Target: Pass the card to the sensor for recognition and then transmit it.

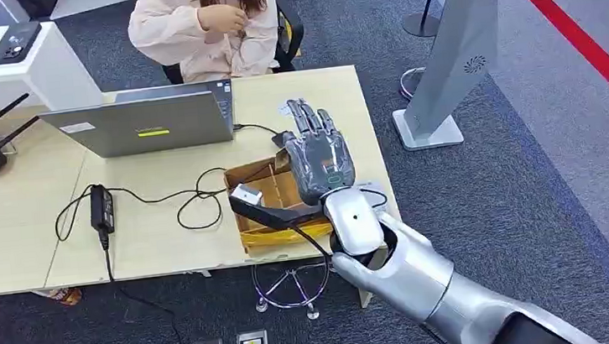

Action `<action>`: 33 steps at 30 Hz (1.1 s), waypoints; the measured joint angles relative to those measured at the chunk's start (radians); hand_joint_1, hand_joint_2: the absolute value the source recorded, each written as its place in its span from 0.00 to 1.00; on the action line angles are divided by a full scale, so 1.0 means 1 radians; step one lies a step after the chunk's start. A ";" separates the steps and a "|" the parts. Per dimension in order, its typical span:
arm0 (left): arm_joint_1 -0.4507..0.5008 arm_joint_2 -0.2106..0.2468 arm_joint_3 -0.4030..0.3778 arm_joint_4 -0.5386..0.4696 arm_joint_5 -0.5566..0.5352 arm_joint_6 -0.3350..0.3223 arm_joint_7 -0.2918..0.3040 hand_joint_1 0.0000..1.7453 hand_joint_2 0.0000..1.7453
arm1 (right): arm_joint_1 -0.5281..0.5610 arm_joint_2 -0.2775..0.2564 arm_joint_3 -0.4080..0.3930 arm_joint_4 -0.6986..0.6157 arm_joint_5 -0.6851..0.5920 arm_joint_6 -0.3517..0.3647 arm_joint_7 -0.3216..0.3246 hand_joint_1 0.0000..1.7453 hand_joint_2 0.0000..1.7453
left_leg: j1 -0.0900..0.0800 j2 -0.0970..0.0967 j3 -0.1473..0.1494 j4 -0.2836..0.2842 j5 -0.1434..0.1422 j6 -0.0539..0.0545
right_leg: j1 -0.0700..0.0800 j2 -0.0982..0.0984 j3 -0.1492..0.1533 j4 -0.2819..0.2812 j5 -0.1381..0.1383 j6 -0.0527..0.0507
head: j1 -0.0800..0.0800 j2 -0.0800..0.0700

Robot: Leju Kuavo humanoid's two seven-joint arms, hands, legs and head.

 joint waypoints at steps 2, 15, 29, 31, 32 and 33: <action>0.000 0.000 -0.002 0.000 -0.005 -0.001 0.000 0.00 0.00 | -0.015 -0.001 0.005 0.003 -0.011 0.013 0.002 1.00 1.00 | 0.000 0.000 0.000 0.000 0.000 0.000 | 0.000 0.000 0.000 0.000 0.000 0.000 | 0.000 0.000; -0.001 0.000 -0.027 0.000 -0.057 -0.033 -0.032 0.00 0.00 | -0.187 -0.010 0.008 0.158 -0.092 0.127 0.060 1.00 1.00 | 0.000 0.000 -0.001 0.000 0.001 -0.001 | 0.000 0.000 -0.001 0.000 0.001 0.000 | 0.000 0.000; 0.000 0.000 -0.050 0.000 -0.072 -0.038 -0.027 0.00 0.00 | -0.209 -0.084 -0.026 0.175 -0.077 0.265 0.145 1.00 1.00 | 0.000 0.000 -0.001 0.000 0.001 -0.001 | 0.000 0.000 -0.001 0.000 0.002 0.000 | 0.000 0.000; -0.001 0.002 -0.050 0.000 -0.067 -0.038 -0.020 0.00 0.00 | -0.209 -0.089 -0.026 0.170 -0.073 0.270 0.146 1.00 1.00 | 0.000 0.000 -0.001 0.000 0.001 -0.001 | 0.000 0.000 -0.001 0.000 0.002 0.000 | 0.000 0.000; -0.001 0.003 -0.050 0.000 -0.065 -0.038 -0.017 0.00 0.00 | -0.209 -0.091 -0.026 0.166 -0.071 0.271 0.146 1.00 1.00 | 0.000 0.000 -0.001 0.000 0.001 -0.001 | 0.000 0.001 -0.001 0.000 0.002 0.000 | 0.000 0.000; -0.001 0.003 -0.050 0.000 -0.063 -0.038 -0.015 0.00 0.00 | -0.209 -0.092 -0.027 0.163 -0.069 0.271 0.147 1.00 1.00 | 0.000 0.000 -0.001 0.000 0.001 -0.001 | 0.000 0.000 -0.001 0.000 0.002 0.000 | 0.000 0.000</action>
